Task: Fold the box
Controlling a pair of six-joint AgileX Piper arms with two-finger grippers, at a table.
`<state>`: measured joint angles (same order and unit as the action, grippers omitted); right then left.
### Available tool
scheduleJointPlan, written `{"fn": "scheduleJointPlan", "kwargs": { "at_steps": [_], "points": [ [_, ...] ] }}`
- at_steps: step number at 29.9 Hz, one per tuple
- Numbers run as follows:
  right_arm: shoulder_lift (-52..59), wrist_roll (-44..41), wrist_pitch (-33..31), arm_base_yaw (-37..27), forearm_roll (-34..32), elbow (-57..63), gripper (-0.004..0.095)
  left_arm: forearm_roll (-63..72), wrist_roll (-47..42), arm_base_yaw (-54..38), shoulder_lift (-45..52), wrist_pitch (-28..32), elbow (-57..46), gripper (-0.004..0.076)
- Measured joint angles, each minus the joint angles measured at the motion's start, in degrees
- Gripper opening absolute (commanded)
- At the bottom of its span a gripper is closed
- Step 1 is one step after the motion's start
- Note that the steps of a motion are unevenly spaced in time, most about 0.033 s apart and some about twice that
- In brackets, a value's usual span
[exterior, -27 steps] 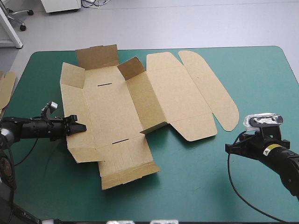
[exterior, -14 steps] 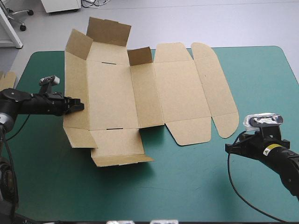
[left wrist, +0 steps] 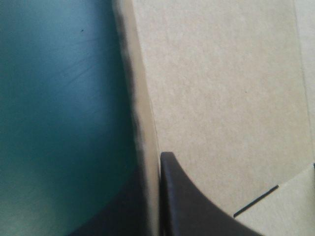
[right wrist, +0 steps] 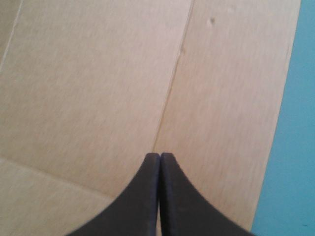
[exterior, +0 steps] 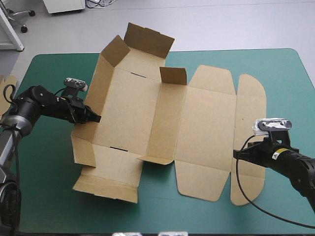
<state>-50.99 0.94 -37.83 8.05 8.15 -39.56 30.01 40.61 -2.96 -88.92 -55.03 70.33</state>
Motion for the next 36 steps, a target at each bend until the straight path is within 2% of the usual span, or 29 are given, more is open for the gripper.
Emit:
{"fn": "scheduleJointPlan", "kwargs": {
  "at_steps": [10,15,24,30,36],
  "points": [
    [-1.5,0.0,0.1,0.0,0.0,0.0,-0.0028,-9.5,3.0,1.5,0.3,-1.2,7.9,-0.0014],
    [-1.9,0.0,0.3,0.0,0.1,0.0,-0.0028,-15.2,3.2,6.0,-1.2,-2.4,12.3,-0.0014],
    [-2.6,0.0,0.4,0.0,0.1,0.0,-0.0028,-22.7,3.4,14.7,-3.6,-4.5,12.6,-0.0014],
    [-2.6,0.0,0.4,0.0,0.1,0.0,-0.0028,-26.1,3.4,16.2,-3.6,-3.4,12.6,-0.0014],
    [-2.6,0.0,0.4,0.0,0.1,0.0,-0.0028,-31.2,3.7,16.3,-3.9,2.0,13.6,-0.0014]
  ]
}}
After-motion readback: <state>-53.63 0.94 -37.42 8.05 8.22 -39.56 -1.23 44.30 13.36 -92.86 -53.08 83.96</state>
